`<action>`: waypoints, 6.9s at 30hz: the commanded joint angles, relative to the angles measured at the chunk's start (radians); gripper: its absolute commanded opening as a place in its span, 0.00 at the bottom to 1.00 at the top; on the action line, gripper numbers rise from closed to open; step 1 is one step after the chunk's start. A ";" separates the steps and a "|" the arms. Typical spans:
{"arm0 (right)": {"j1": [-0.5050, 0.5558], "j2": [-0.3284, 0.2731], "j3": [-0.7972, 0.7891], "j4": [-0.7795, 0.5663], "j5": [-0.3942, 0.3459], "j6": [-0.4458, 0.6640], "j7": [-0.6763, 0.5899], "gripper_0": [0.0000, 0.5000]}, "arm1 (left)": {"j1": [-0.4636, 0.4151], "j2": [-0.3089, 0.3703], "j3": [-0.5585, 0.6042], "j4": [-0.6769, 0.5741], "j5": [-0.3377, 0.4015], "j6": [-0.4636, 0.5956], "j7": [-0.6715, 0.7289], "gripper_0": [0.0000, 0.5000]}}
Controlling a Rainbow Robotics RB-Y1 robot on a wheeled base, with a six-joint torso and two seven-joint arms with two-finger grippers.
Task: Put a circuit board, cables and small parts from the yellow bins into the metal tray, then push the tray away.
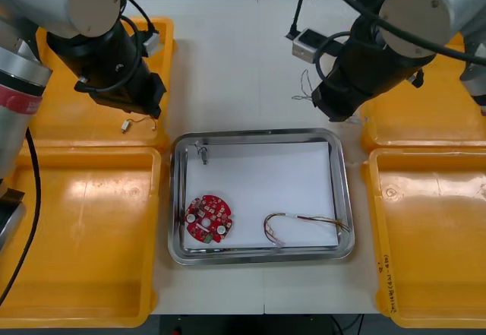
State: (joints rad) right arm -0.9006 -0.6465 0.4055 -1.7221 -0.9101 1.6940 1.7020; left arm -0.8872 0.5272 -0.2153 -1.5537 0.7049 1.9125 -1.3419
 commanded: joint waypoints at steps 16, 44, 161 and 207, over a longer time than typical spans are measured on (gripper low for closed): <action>-0.040 0.076 0.268 -0.068 0.083 -0.074 0.018 0.00 | -0.053 0.045 0.100 0.221 -0.108 -0.201 -0.402 1.00; 0.085 0.048 0.417 -0.067 0.185 -0.172 0.041 0.00 | 0.113 0.045 0.062 0.241 -0.137 -0.415 -0.441 1.00; 0.620 -0.326 -0.752 -0.267 -0.041 0.190 -0.412 1.00 | -0.012 -0.145 -0.437 -0.198 -0.117 -0.168 0.691 0.00; 0.717 -0.236 -0.754 -0.335 -0.024 0.064 -0.412 1.00 | 0.048 -0.092 -0.566 -0.085 -0.143 -0.383 0.716 1.00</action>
State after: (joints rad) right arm -0.1965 -0.8853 -0.3138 -2.0249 -0.9224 1.7633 1.3177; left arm -0.8446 0.4112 -0.7673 -1.6251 0.5729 1.5436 -0.6743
